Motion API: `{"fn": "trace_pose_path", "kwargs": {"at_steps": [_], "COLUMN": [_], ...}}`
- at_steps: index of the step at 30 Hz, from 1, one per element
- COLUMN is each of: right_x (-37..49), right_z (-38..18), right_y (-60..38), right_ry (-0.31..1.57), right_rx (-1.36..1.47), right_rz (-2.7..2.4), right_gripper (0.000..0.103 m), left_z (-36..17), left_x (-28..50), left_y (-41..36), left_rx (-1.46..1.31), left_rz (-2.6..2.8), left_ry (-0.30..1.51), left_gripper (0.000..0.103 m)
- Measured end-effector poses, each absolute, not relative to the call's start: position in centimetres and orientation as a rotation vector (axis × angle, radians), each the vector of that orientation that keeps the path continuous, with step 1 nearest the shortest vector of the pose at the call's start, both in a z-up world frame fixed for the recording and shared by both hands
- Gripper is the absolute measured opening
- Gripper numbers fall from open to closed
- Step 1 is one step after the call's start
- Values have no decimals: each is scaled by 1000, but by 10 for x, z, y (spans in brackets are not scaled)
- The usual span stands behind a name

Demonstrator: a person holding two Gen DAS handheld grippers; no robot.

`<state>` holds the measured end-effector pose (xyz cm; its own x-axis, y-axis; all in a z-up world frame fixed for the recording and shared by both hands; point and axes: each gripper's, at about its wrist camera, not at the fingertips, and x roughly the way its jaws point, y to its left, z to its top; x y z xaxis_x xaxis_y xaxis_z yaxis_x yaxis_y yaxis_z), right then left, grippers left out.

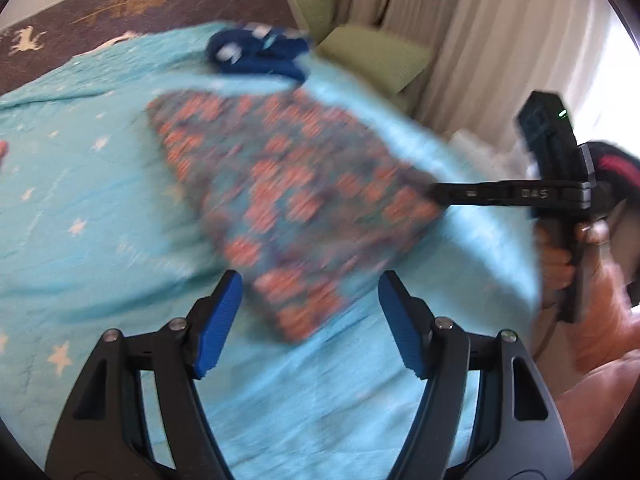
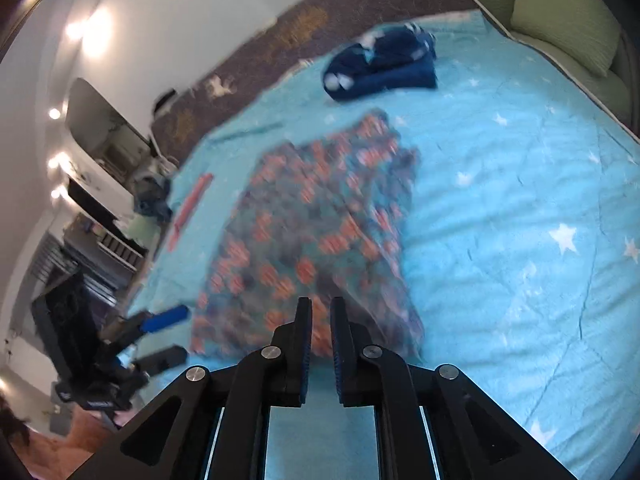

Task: Fold small clothes

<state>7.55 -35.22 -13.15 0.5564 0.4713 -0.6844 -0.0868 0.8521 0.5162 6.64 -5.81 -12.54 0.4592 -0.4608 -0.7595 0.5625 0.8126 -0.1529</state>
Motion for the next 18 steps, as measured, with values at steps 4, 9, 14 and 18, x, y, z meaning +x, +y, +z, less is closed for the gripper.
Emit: {"fn": "trace_pose_path", "kwargs": {"at_steps": [4,9,14,18], "right_x": [70,62,55,51], "right_z": [-150,-136,-132,-134], "right_y": [-358,-350,-335,-351], "right_ry": [957,946,942,930], "right_rx": [495,419,382,398], "right_rz": [296,280,310,227], "right_gripper": [9,12,19,21], "left_z": [-150,-133,-134,-137], "left_x": [65,53,62,59], "left_y": [-48,-51,-50,-41], "left_rx": [133,181,196,141], "left_rz": [-547,-555,-459,-481], "left_ry": [932,884,861,911], "left_gripper": [71,71,55,28]}}
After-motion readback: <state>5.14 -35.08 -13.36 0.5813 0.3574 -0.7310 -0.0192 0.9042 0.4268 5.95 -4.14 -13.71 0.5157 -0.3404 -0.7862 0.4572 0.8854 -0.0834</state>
